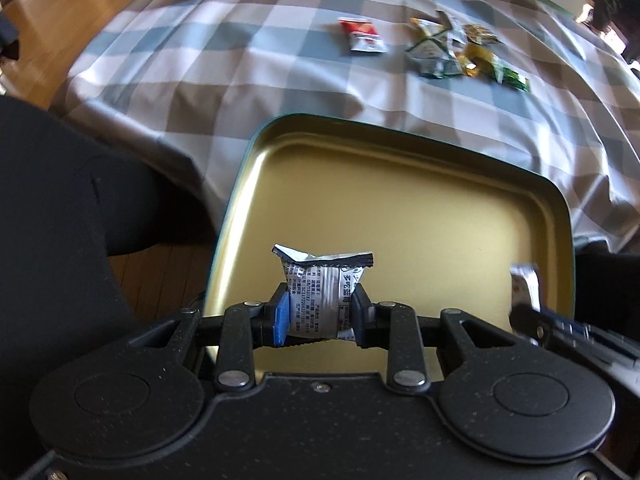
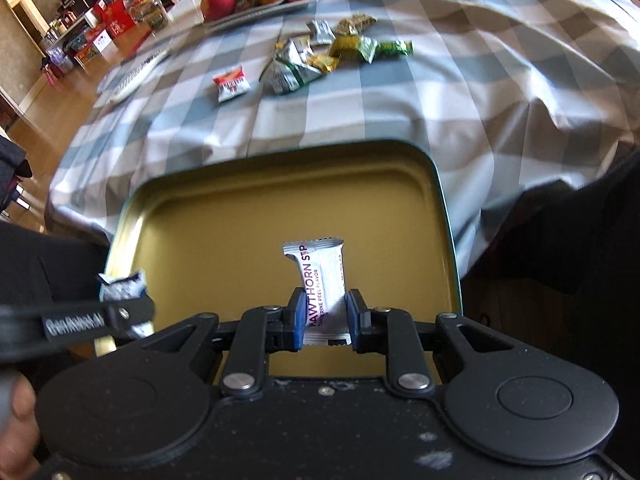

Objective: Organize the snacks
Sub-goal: 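Carry both held packets over the gold tray, then open the right tool to drop the bar while the left tool releases its packet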

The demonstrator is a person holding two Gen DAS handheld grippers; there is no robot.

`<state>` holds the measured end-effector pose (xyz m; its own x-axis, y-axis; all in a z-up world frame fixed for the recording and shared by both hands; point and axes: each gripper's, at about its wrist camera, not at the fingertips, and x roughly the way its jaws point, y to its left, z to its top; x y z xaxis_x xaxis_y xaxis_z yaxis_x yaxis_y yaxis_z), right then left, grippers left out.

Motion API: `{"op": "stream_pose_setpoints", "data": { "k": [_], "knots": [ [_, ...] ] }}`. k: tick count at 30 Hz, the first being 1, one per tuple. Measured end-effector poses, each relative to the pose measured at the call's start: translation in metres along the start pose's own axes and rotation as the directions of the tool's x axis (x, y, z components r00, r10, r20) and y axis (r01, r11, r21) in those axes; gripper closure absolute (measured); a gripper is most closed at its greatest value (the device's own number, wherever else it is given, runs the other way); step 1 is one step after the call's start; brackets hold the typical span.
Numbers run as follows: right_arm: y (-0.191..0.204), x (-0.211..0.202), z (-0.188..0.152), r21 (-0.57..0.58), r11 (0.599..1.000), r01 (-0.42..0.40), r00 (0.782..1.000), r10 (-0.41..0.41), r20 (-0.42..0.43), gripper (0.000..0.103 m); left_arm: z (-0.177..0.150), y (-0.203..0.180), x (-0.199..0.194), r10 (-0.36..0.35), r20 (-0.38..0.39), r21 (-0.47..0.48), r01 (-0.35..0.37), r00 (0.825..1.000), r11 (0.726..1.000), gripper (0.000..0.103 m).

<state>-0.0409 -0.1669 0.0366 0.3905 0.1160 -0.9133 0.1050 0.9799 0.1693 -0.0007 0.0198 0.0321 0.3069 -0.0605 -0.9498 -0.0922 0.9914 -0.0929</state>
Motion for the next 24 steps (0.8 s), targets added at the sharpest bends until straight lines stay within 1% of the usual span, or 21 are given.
{"op": "stream_pose_setpoints", "data": {
  "k": [4,8,11,16,19,24],
  "knots": [
    [-0.008,0.006,-0.009,0.013,1.0,0.001,1.0,-0.001,-0.023,0.08,0.001,0.007,0.005,-0.006,-0.017,-0.022,0.006,1.0,1.0,0.064],
    [-0.014,0.014,-0.005,0.053,0.998,-0.023,0.998,0.026,-0.057,0.08,0.003,0.007,0.017,-0.005,-0.055,-0.026,0.003,0.998,1.0,0.064],
    [-0.015,0.018,-0.004,0.063,0.997,-0.032,0.996,0.038,-0.08,0.08,0.003,0.007,0.024,-0.013,-0.082,-0.026,0.011,0.997,1.0,0.064],
    [-0.014,0.024,-0.005,0.068,0.997,-0.044,0.993,0.051,-0.106,0.08,0.0,0.01,0.032,0.005,-0.101,-0.024,-0.008,0.995,1.0,0.064],
    [-0.013,0.024,-0.005,0.064,0.997,-0.047,0.993,0.053,-0.107,0.08,-0.001,0.013,0.032,-0.001,-0.103,-0.027,-0.002,0.995,1.0,0.064],
    [-0.009,0.021,-0.007,0.032,0.999,-0.041,0.995,0.044,-0.094,0.08,-0.005,0.012,0.027,0.0,-0.081,-0.008,0.0,0.997,1.0,0.064]
  ]
}}
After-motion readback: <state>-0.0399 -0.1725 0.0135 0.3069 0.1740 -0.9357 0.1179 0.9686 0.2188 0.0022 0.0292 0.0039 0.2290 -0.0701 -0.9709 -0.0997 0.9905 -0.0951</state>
